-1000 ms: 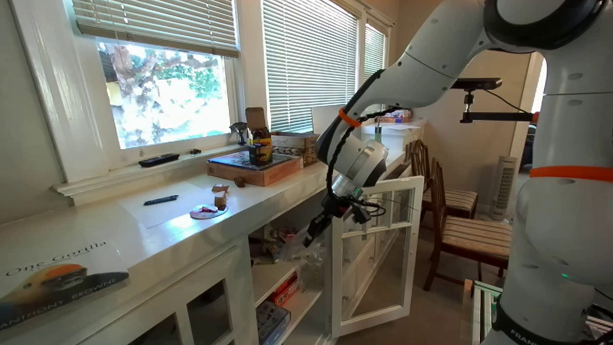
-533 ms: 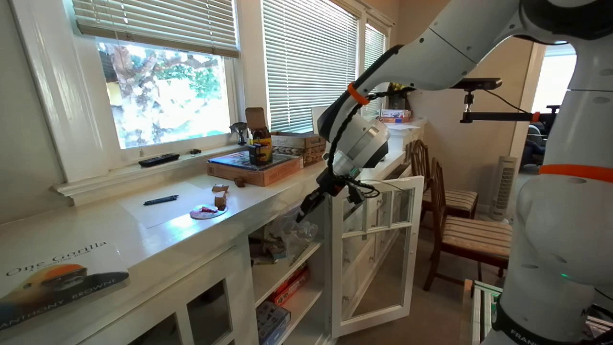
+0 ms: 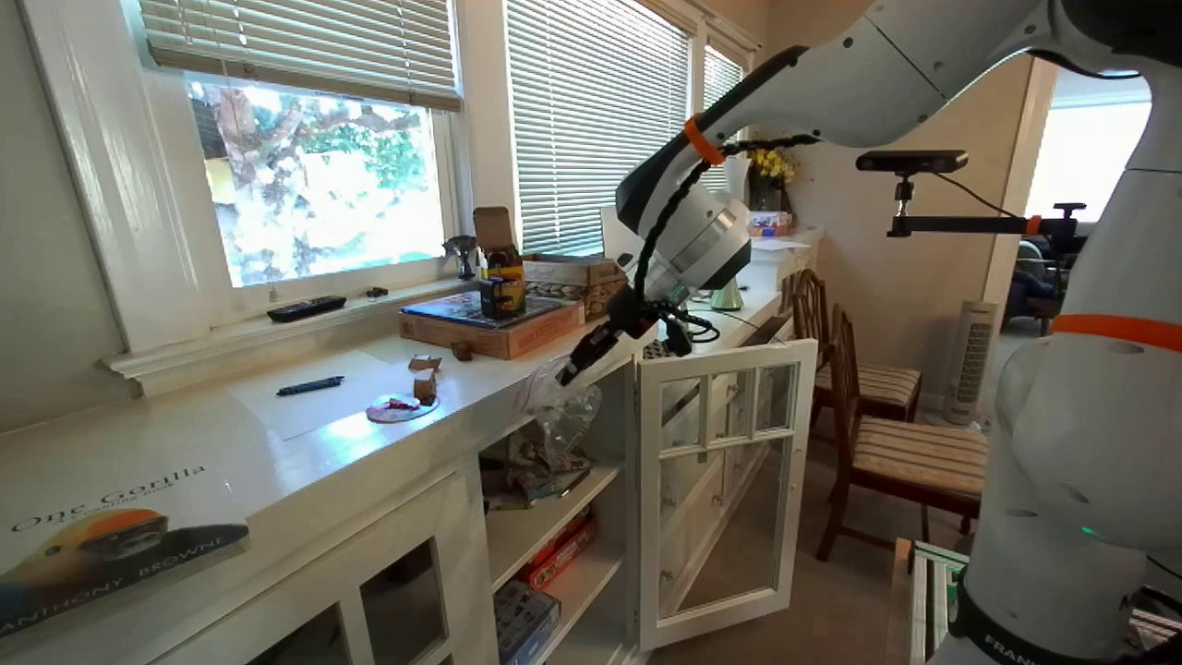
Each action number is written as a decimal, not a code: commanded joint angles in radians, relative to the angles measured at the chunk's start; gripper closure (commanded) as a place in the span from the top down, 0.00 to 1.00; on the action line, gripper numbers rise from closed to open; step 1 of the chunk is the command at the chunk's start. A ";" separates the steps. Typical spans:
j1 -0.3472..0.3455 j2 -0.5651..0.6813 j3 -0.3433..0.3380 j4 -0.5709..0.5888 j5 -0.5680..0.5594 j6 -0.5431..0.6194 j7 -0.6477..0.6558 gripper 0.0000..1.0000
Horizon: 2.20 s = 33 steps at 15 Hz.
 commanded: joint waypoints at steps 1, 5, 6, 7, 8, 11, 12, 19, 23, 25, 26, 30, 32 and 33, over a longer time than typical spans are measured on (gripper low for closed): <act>-0.031 -0.011 0.005 0.043 -0.089 -0.043 0.042 0.00; -0.039 0.007 -0.001 0.120 -0.141 -0.053 0.060 0.00; -0.041 0.009 -0.004 0.139 -0.154 -0.067 0.068 0.00; -0.041 0.016 -0.008 0.160 -0.157 -0.084 0.065 0.00; -0.041 0.019 -0.009 0.178 -0.166 -0.099 0.072 0.00; -0.041 0.032 -0.010 0.230 -0.163 -0.125 0.063 0.00; -0.040 0.037 -0.010 0.247 -0.159 -0.129 0.060 0.00; -0.036 0.128 -0.006 0.363 -0.102 -0.138 0.017 0.00; -0.041 0.202 0.003 0.442 -0.027 -0.141 -0.038 0.00; -0.046 0.237 0.010 0.482 0.023 -0.149 -0.069 0.00; -0.047 0.252 0.015 0.498 0.047 -0.145 -0.085 0.00; -0.052 0.343 0.032 0.560 0.124 -0.164 -0.129 0.00; -0.054 0.384 0.040 0.583 0.133 -0.170 -0.134 0.00; -0.054 0.403 0.044 0.593 0.135 -0.167 -0.134 0.00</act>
